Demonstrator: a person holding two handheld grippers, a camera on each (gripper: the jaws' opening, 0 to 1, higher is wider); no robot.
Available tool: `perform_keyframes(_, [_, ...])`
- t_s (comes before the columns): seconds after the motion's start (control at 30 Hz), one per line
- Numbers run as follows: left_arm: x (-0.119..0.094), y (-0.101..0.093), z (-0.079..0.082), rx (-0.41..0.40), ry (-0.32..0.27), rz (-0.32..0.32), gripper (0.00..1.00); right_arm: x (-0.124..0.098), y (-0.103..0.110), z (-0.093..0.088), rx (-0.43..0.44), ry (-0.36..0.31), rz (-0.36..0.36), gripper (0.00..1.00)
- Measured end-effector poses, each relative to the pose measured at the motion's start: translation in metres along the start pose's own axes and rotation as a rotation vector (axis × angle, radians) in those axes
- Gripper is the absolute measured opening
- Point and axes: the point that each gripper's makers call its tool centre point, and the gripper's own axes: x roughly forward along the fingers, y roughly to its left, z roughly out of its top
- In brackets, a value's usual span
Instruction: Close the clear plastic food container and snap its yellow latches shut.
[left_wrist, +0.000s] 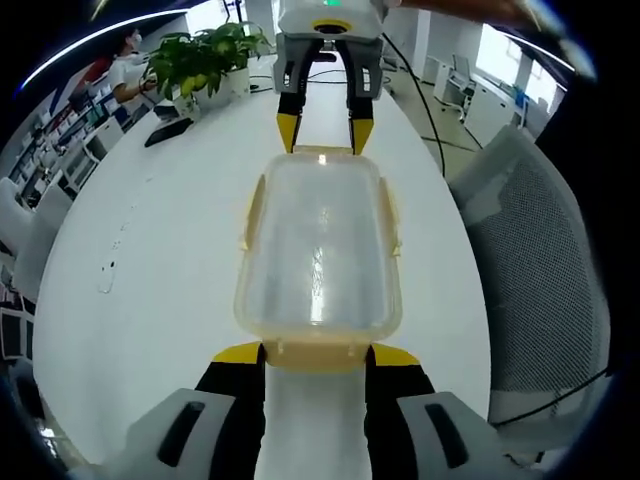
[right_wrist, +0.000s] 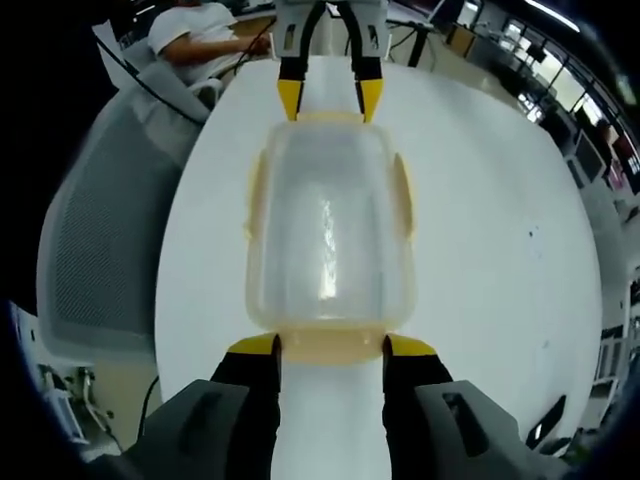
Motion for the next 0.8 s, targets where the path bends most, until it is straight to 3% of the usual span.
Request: perform_keyframes(0.8, [0.018, -0.002, -0.007, -0.013, 0.036, -0.011, 0.33, 0.012, -0.004, -0.009, 0.001, 0.027, -0.020, 0.37])
